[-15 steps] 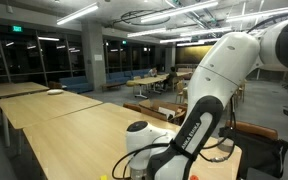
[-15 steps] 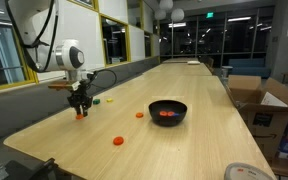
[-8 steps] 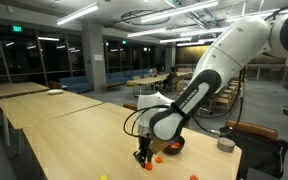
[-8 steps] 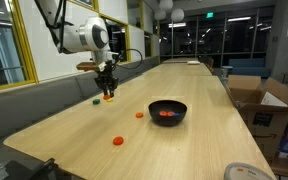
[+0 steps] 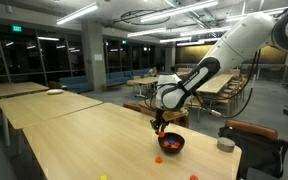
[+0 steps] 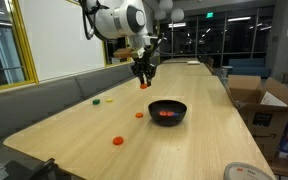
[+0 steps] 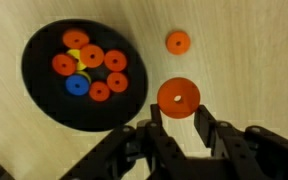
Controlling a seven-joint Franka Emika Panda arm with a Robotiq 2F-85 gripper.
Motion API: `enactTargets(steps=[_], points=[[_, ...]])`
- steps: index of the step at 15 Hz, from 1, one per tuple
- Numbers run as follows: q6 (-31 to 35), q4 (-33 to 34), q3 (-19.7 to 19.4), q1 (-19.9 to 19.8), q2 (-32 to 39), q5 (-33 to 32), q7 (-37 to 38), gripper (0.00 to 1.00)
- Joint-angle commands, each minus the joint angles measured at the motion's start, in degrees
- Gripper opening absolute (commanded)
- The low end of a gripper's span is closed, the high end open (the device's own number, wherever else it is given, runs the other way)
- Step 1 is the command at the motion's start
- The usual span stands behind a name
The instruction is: Pick up the orange tokens from the table and put them in the bowl.
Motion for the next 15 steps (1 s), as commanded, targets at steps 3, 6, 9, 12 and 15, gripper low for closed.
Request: enactTargets(steps=[3,6,9,12,15], points=[[-2.02,7.56,-0.31,-6.05,5.42,5.5,-4.98,0.14],[-3.45,10.91,-0.16,-7.65,9.09,7.43,-6.01,0.14],[-5.68,13.64,-0.14,-8.46,12.19,9.04,-5.99,0.64],[-7.86,15.64,-0.17,-8.85,14.24,10.34,-5.69,0.7],[-9.39,15.56,-0.5,-8.29,14.19,10.5,-4.37,0.95]])
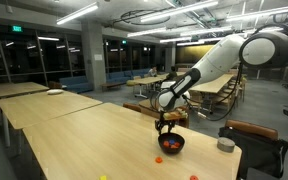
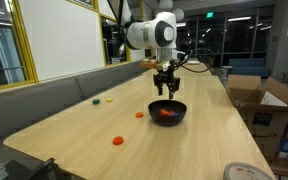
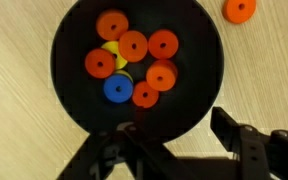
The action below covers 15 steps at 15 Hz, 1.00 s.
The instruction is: Pick up the orange tokens from the table and put them in the bowl.
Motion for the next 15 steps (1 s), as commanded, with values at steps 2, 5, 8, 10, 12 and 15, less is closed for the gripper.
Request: enactTargets(steps=[2,5,8,10,12,15], points=[[-4.35,0.56,0.38,0.92,-1.06,1.26,1.08,1.0],[-6.96,-3.81,2.5,3.1,-4.5,2.18,2.17,1.0],[-9.12,-7.6,4.96,5.97,-6.6,4.76,5.91,1.0],[-9.28,-10.54,6.01,7.94,-7.58,6.75,9.89,1.0],[-8.76,-13.62,6.56,9.54,-8.6,8.71,13.91,1.0],[-6.14,-18.27,6.02,11.43,-9.64,10.55,20.48,1.0]])
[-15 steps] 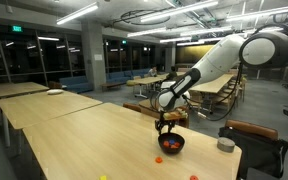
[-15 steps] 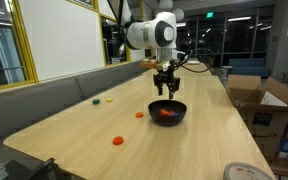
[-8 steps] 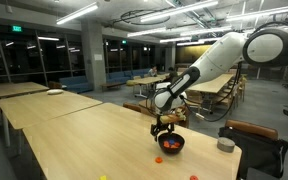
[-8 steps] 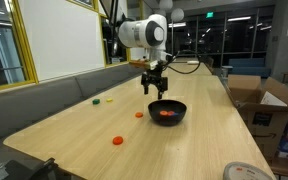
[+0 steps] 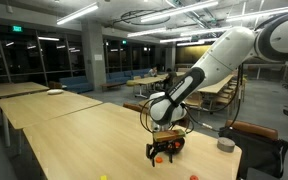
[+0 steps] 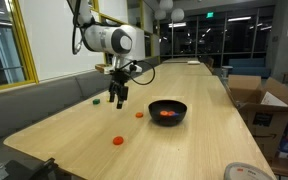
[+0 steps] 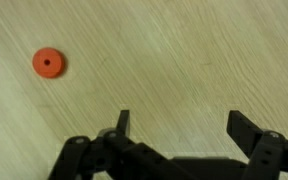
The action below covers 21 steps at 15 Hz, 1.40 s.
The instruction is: Pick up the orange tokens from the table and put them in the bowl.
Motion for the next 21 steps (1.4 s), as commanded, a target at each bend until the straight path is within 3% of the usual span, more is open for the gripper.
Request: enactTargets(steps=[1,8,13,21], points=[[2.99,-6.67,-0.85,1.31,-3.5,2.88,7.12,1.0],[13.21,-15.58,-0.17,0.1,-3.62,10.91,14.32,1.0],[22.22,-23.15,0.75,1.91,-6.07,15.98,19.72,1.0],[28.96,-34.5,-0.45,8.29,-14.21,8.45,43.57,1.0]])
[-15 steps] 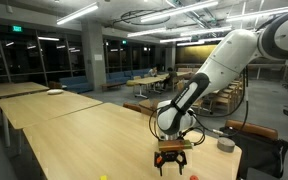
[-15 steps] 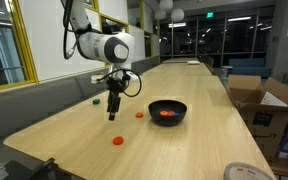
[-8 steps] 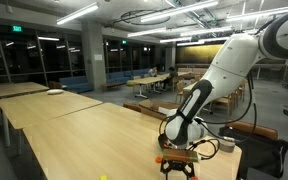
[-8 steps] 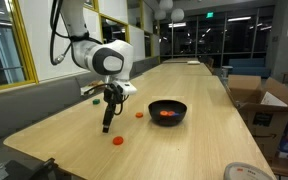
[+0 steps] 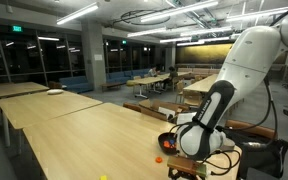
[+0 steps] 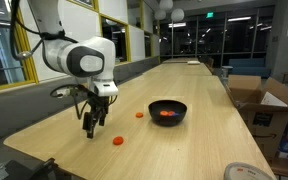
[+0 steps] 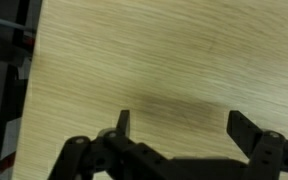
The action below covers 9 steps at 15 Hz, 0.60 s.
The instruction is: Pick up the orange tokens from the table and put them in the bowl.
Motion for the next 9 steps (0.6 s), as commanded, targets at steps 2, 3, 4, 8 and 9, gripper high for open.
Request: enactTargets(steps=[2,3,4,8,9], points=[[4.16,-7.67,-0.28,1.32,-6.77,-4.78,11.92,1.0],[5.01,-8.45,0.08,0.58,-7.11,-4.66,12.33,1.0],[6.63,-9.11,0.19,-0.14,-7.06,-4.29,12.18,1.0],[11.37,-8.04,-0.31,-2.13,-4.36,-4.6,11.45,1.0],[11.95,-8.15,-0.31,-2.63,-4.26,-4.36,10.98,1.0]])
